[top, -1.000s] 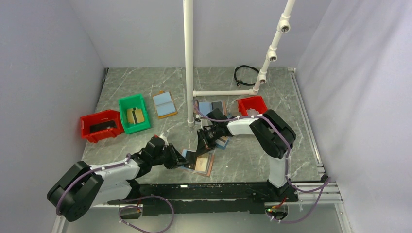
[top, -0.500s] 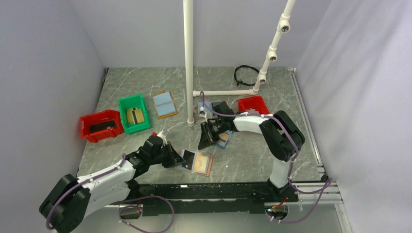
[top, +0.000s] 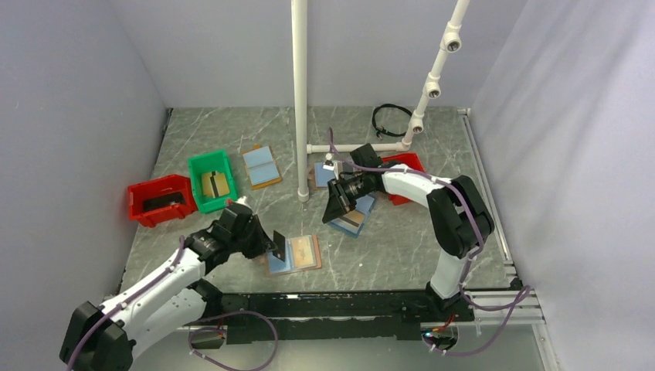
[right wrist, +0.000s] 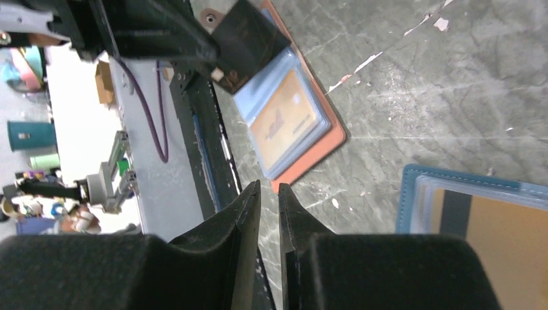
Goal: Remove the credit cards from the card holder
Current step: Place the credit card in the storage box.
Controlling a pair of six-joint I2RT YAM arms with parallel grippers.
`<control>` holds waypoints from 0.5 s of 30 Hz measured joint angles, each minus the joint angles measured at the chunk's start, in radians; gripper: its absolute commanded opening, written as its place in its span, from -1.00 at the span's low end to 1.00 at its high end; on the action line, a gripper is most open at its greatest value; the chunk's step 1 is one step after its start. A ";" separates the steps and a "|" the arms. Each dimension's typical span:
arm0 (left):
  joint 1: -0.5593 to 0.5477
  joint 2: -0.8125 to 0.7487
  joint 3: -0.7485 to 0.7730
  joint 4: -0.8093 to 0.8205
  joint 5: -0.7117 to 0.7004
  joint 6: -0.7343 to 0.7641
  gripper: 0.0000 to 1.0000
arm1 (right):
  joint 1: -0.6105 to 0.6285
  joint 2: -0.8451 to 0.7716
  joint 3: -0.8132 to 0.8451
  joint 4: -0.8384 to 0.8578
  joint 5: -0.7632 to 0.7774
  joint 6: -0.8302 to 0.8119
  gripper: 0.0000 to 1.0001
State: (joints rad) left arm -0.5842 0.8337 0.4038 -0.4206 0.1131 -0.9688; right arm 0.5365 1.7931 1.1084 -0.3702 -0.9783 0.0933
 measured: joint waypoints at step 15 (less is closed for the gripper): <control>0.426 0.066 0.244 -0.176 0.010 0.217 -1.00 | -0.044 0.023 0.073 -0.264 -0.142 -0.325 -0.64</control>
State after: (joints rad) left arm -0.1585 0.9001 0.6476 -0.5964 0.1230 -0.7521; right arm 0.4923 1.8160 1.1812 -0.6342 -1.1198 -0.2317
